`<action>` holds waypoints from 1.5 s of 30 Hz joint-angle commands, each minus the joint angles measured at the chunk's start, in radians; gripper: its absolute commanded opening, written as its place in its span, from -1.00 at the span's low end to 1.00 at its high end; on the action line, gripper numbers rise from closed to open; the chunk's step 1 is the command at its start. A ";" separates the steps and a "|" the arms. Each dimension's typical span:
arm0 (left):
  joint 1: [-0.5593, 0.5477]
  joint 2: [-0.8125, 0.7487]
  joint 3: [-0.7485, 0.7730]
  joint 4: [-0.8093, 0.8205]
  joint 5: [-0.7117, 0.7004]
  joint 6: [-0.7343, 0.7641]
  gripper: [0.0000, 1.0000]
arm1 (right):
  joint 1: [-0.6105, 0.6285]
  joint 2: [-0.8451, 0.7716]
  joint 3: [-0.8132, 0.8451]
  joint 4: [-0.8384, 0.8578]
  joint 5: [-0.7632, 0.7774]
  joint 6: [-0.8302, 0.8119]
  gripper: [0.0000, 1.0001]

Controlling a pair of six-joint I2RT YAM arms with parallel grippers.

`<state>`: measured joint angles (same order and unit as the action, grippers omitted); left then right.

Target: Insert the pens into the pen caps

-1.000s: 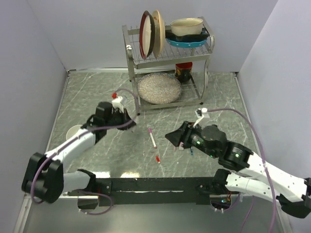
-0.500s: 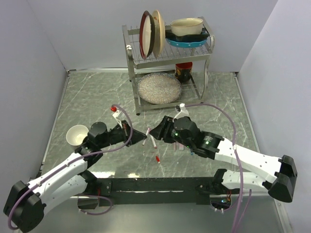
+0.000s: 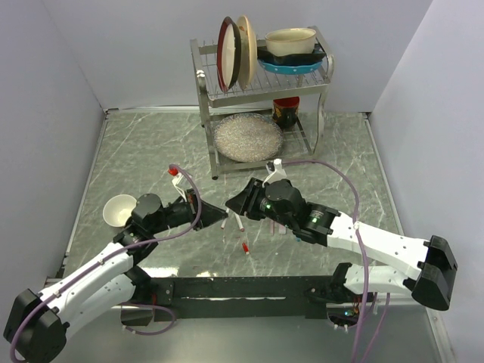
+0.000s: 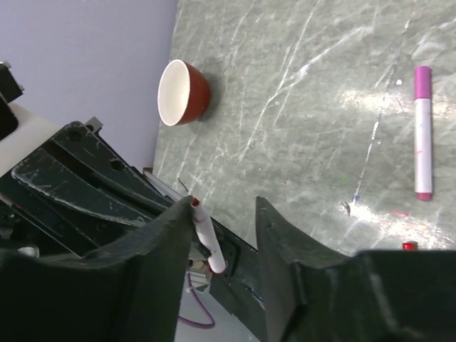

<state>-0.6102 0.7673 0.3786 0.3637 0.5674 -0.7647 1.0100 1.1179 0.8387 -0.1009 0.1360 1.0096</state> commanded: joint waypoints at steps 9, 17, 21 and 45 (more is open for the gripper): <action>-0.002 0.007 0.020 0.038 0.063 -0.019 -0.46 | -0.005 -0.004 0.030 0.147 -0.070 -0.063 -1.00; -0.002 0.035 0.029 0.041 0.109 -0.001 -0.25 | -0.007 -0.003 0.033 0.173 -0.113 -0.095 -1.00; -0.002 0.021 0.043 -0.008 0.071 0.024 -0.46 | -0.005 0.020 0.046 0.164 -0.144 -0.117 -1.00; 0.013 -0.106 0.327 -0.623 -0.385 0.297 -0.98 | 0.004 0.038 -0.102 -0.203 -0.101 -0.022 -0.59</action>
<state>-0.6006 0.7643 0.6937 -0.2085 0.2810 -0.5407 1.0035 1.0573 0.7788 -0.2947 0.0929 0.9676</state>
